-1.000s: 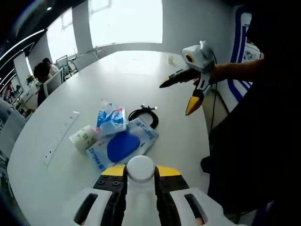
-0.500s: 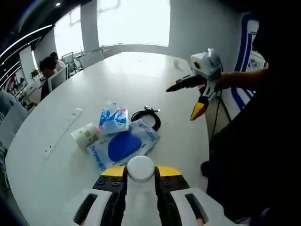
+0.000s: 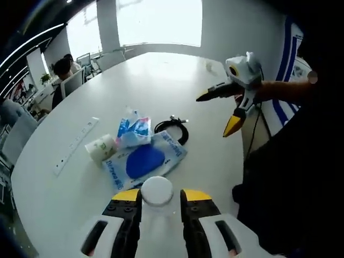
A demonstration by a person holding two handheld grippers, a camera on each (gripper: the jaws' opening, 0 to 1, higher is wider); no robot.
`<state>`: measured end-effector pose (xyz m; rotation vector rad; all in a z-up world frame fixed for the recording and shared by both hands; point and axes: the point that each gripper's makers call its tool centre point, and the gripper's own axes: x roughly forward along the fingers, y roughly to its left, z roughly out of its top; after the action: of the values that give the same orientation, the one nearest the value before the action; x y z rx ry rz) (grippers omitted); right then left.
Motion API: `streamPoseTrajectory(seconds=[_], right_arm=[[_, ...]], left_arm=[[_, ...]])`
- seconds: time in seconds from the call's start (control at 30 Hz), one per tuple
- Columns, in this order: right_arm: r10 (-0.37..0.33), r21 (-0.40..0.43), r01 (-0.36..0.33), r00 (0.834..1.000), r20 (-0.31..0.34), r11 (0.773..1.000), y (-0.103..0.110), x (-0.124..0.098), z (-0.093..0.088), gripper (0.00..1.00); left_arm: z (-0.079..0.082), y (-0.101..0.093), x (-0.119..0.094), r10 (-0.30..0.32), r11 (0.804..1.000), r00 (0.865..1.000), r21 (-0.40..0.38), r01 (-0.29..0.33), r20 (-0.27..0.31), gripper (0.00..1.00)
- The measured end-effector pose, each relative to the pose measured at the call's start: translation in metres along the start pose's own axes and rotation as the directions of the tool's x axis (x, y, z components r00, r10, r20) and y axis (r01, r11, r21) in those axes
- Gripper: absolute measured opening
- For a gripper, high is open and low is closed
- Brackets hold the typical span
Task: Arrange the tabletop items into an orderly group along one side of the table until the central work area is clear of visible clutter.
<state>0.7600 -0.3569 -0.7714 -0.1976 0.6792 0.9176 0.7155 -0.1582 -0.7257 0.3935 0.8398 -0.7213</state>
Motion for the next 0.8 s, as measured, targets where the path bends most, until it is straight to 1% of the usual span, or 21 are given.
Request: streamPoseTrajectory(seconds=[0.1,0.2,0.27,0.5,0.53,0.6,0.7,0.8], right_arm=[[0.005,0.002,-0.005,1.0,-0.005,1.0,0.001,0.0,-0.003,0.93],[0.007,0.0,-0.007,1.0,-0.008,1.0,0.001,0.0,-0.004,0.93],[0.006,-0.001,-0.006,1.0,-0.006,1.0,0.001,-0.001,-0.004,0.93],[0.006,0.004,-0.006,1.0,-0.008,1.0,-0.001,-0.002,-0.007,0.93],[0.004,0.006,-0.004,1.0,-0.004,1.0,-0.002,-0.002,-0.008,0.93],[0.006,0.014,-0.006,1.0,-0.005,1.0,-0.003,-0.001,-0.009,0.93],[0.012,0.008,-0.012,1.0,-0.017,1.0,-0.003,0.0,-0.012,0.93],[0.015,0.002,-0.015,1.0,-0.018,1.0,-0.003,0.0,-0.011,0.93]], left_arm=[[-0.003,0.002,0.002,0.012,1.0,1.0,0.017,-0.012,-0.012,0.25],[-0.003,0.005,0.002,0.022,1.0,1.0,0.02,-0.022,-0.002,0.22],[-0.003,0.005,0.002,0.023,0.999,1.0,0.022,-0.023,0.002,0.22],[-0.002,0.001,0.002,0.014,1.0,1.0,0.014,-0.015,0.024,0.21],[-0.002,0.001,0.002,0.01,1.0,1.0,0.025,-0.01,0.028,0.21],[-0.002,0.0,0.002,0.007,1.0,1.0,0.005,-0.007,0.029,0.2],[-0.001,-0.001,0.001,0.002,1.0,1.0,0.012,-0.002,0.03,0.2],[-0.001,-0.001,0.001,-0.004,1.0,1.0,0.002,0.004,0.03,0.19]])
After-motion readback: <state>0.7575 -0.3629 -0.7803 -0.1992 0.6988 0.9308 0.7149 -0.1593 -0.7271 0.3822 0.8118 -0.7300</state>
